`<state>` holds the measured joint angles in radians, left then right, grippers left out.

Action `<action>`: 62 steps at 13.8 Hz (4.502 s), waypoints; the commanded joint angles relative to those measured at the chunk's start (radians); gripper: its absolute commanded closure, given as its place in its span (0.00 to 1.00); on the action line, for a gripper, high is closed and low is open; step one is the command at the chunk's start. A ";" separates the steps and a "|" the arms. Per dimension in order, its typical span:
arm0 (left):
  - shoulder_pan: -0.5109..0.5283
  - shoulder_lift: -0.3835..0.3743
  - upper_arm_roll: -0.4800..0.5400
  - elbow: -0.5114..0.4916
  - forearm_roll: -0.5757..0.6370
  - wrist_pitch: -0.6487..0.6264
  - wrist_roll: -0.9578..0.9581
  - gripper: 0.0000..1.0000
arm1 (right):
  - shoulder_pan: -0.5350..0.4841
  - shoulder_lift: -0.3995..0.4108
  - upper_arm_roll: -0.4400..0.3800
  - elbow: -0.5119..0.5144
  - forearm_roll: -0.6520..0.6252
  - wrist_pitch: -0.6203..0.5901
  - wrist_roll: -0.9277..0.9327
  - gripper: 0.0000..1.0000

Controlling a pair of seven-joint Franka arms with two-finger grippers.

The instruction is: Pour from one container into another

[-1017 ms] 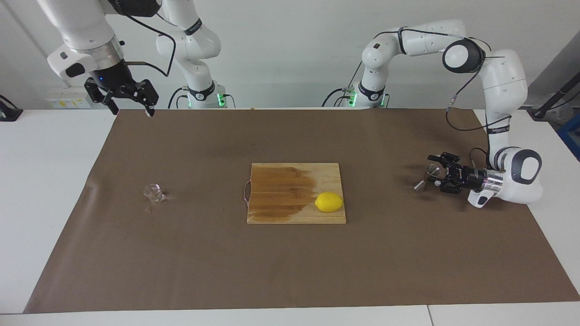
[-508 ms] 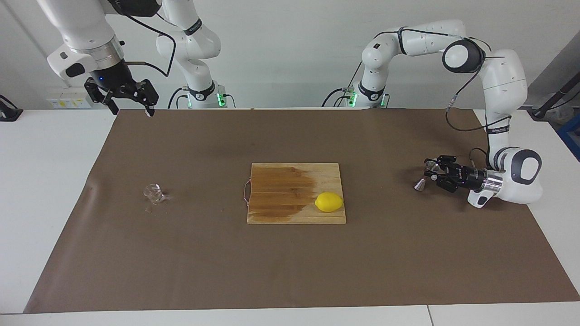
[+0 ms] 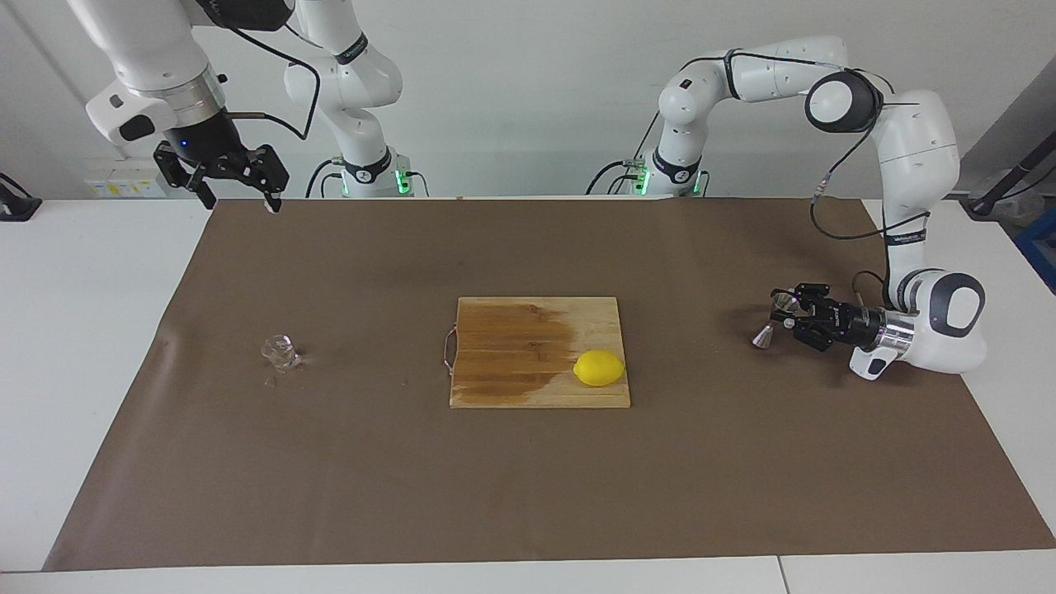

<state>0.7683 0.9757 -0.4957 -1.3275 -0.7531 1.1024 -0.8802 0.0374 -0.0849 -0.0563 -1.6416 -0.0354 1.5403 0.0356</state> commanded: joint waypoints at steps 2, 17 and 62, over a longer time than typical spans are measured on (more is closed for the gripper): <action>-0.033 0.025 -0.044 0.057 -0.052 0.023 -0.103 0.64 | -0.017 -0.018 0.012 -0.012 0.019 0.003 -0.006 0.00; -0.466 -0.152 -0.069 0.016 -0.297 0.327 -0.397 0.64 | -0.017 -0.018 0.012 -0.012 0.019 0.004 -0.005 0.00; -0.880 -0.095 -0.070 -0.093 -0.443 0.901 -0.112 0.65 | -0.163 0.076 -0.002 -0.233 0.249 0.497 -0.767 0.00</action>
<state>-0.0893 0.8683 -0.5820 -1.4459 -1.1705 1.9919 -1.0110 -0.1077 -0.0247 -0.0656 -1.8616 0.1740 2.0049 -0.6519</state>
